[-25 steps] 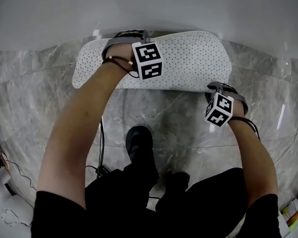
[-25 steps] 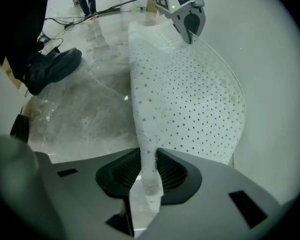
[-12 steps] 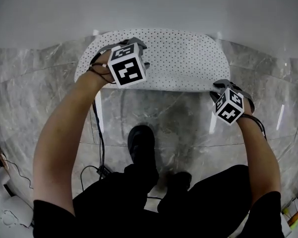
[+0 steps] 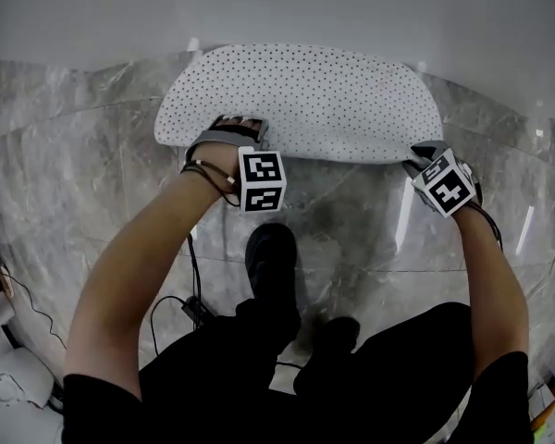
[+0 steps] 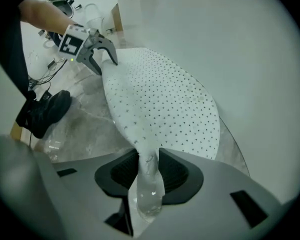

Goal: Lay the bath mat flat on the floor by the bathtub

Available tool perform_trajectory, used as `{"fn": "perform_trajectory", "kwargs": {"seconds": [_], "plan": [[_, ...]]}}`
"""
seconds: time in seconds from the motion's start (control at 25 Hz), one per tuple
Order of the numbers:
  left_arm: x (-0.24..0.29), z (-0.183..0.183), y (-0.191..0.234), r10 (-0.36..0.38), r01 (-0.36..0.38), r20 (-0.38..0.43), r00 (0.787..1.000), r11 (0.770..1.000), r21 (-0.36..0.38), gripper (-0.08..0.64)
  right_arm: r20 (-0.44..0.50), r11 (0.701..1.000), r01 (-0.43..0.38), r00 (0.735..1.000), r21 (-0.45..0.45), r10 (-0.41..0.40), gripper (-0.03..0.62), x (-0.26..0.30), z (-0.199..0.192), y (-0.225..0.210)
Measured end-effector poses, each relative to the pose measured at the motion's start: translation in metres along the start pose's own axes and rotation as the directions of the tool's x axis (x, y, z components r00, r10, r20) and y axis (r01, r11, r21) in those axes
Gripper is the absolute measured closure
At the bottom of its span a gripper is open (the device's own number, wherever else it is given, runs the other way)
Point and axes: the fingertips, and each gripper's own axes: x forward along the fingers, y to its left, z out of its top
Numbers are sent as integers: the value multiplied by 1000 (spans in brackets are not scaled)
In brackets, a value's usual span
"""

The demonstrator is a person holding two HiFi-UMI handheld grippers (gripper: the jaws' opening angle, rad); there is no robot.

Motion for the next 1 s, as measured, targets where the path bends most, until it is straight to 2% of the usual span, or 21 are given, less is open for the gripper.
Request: {"fn": "perform_trajectory", "kwargs": {"seconds": [0.08, 0.12, 0.2, 0.28, 0.36, 0.44, 0.52, 0.56, 0.64, 0.72, 0.76, 0.84, 0.92, 1.0], "plan": [[6, -7, 5, 85, -82, -57, 995, 995, 58, 264, 24, 999, 9, 1000, 53, -10, 471, -1, 4, -4], [6, -8, 6, 105, -100, -65, 992, 992, 75, 286, 38, 996, 13, 999, 84, -17, 471, -3, 5, -7], [2, -9, 10, 103, -101, -45, 994, 994, 45, 359, 56, 992, 52, 997, 115, -58, 453, -6, 7, -17], [-5, -14, 26, 81, -81, -7, 997, 993, -91, 381, 70, 985, 134, 987, 111, -143, 414, -12, 12, -30], [-15, -23, 54, 82, -73, 23, 996, 963, -259, 382, 91, 968, 225, 968, 116, -236, 407, -20, 21, -45], [-26, -30, 81, 104, -84, 37, 994, 934, -348, 375, 116, 947, 302, 943, 109, -313, 407, -31, 31, -54], [-33, -32, 97, 130, -107, 40, 991, 926, -362, 429, 155, 925, 380, 912, 31, -380, 402, -42, 43, -55], [-35, -32, 103, 143, -119, 39, 989, 923, -366, 439, 184, 903, 428, 891, -32, -415, 402, -49, 50, -53], [-36, -36, 115, 161, -136, 30, 986, 907, -398, 439, 252, 841, 522, 841, -142, -479, 402, -62, 64, -50], [-33, -44, 126, 163, -138, 19, 986, 885, -444, 434, 311, 797, 569, 809, -203, -498, 402, -70, 77, -45], [-31, -47, 129, 156, -130, 17, 988, 876, -464, 426, 326, 788, 571, 809, -233, -490, 402, -69, 81, -41], [-27, -49, 131, 140, -113, 19, 990, 868, -484, 416, 309, 788, 538, 836, -300, -453, 390, -56, 79, -31], [-24, -49, 132, 146, -122, 14, 989, 872, -474, 399, 253, 823, 466, 881, -324, -399, 364, -35, 70, -21], [-25, -47, 134, 188, -170, -2, 982, 885, -435, 379, 212, 868, 399, 913, -295, -348, 365, -17, 62, -15]]}}
